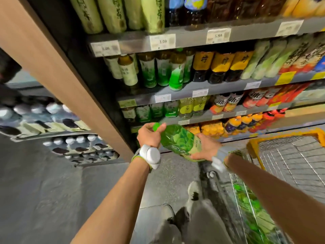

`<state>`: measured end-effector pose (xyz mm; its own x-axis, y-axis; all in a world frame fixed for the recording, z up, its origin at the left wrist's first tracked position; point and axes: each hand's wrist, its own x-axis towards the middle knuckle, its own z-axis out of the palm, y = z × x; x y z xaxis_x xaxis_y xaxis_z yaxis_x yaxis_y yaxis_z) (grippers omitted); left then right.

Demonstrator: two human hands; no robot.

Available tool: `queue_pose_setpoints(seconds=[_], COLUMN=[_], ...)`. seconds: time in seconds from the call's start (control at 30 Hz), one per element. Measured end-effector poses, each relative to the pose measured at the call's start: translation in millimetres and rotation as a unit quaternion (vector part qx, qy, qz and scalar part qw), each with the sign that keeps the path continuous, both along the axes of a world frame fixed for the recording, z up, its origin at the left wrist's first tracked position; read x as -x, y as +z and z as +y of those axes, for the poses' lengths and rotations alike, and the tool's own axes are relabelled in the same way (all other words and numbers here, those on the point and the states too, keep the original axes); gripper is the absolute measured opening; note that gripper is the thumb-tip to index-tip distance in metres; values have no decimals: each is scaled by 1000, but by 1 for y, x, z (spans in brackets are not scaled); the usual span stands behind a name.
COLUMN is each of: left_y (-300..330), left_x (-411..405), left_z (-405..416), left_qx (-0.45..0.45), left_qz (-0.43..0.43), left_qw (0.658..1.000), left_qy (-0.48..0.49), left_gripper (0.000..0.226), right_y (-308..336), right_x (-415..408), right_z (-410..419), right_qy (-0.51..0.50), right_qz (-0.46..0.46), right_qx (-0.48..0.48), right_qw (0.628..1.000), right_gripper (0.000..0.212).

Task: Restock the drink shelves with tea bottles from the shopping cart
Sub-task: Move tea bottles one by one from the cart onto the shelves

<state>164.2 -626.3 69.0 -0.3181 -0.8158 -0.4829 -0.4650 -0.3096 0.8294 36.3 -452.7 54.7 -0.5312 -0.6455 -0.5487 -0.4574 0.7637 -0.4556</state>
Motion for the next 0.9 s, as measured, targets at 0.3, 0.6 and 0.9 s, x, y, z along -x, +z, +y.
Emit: queue_pose_setpoints(seconds=[0.3,0.6,0.9], left_y=[-47,-155,-326], left_x=[11,34,56], left_z=[-33,-74,-111], left_qx=[21,44,73], left_qz=[-47,-69,-63], left_qw=[999,996,994], left_qy=[12,42,47], left_gripper=[29,34,34], right_y=[-85,-213,-402], right_x=[27,63,94], right_z=[-65,-127,-186], right_qy=[62,118,174], right_qz=[-2,-4,65], right_qx=[-51,-51,-38], right_qw=[997,992,982], right_gripper=[88,104,83])
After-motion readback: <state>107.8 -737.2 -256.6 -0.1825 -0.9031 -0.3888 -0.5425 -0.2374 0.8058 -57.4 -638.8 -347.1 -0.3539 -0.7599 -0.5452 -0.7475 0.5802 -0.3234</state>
